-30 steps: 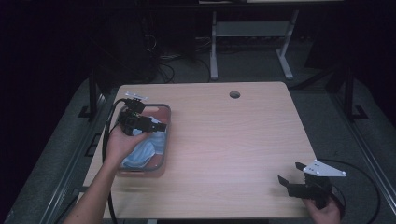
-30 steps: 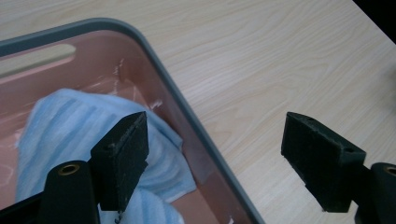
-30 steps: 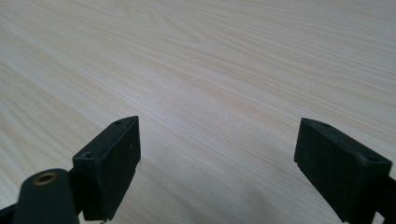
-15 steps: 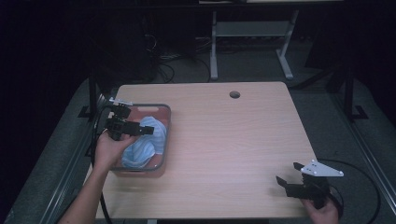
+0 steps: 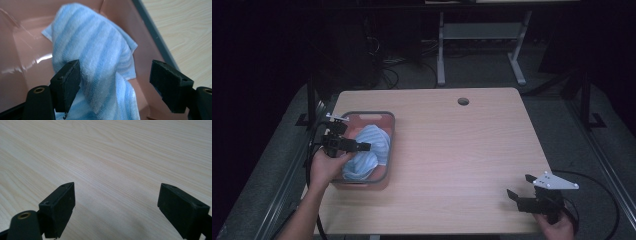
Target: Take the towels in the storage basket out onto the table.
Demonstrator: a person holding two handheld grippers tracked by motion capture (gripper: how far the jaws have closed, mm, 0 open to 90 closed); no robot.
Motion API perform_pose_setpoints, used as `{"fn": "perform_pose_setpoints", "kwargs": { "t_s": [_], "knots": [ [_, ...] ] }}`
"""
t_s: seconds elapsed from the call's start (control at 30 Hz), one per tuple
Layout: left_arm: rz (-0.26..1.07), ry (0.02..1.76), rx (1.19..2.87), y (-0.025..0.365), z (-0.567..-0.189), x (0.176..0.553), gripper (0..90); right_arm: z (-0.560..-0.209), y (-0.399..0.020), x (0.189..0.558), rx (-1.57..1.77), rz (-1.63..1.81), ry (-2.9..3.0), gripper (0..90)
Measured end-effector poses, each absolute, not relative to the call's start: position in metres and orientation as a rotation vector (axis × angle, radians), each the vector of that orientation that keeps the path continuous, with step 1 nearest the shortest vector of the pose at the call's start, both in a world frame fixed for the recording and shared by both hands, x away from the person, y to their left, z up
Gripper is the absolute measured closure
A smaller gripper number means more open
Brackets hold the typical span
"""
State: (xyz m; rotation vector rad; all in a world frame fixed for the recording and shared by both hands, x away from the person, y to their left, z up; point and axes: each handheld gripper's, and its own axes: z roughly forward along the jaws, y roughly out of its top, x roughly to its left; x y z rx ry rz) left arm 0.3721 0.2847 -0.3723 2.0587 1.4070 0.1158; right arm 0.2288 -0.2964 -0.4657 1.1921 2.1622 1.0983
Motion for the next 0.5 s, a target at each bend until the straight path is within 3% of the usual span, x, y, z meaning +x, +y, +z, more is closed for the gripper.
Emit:
{"fn": "perform_pose_setpoints", "kwargs": {
  "t_s": [0.23,0.5],
  "knots": [
    [0.12,1.461,2.099,0.283,-0.381,0.375,26.2,-0.466,-0.297,0.229,1.201,1.099,2.162,14.1],
    [0.138,1.53,2.191,0.276,-0.392,0.381,37.9,-0.466,-0.297,0.229,1.194,1.1,2.166,14.1]
  ]
}}
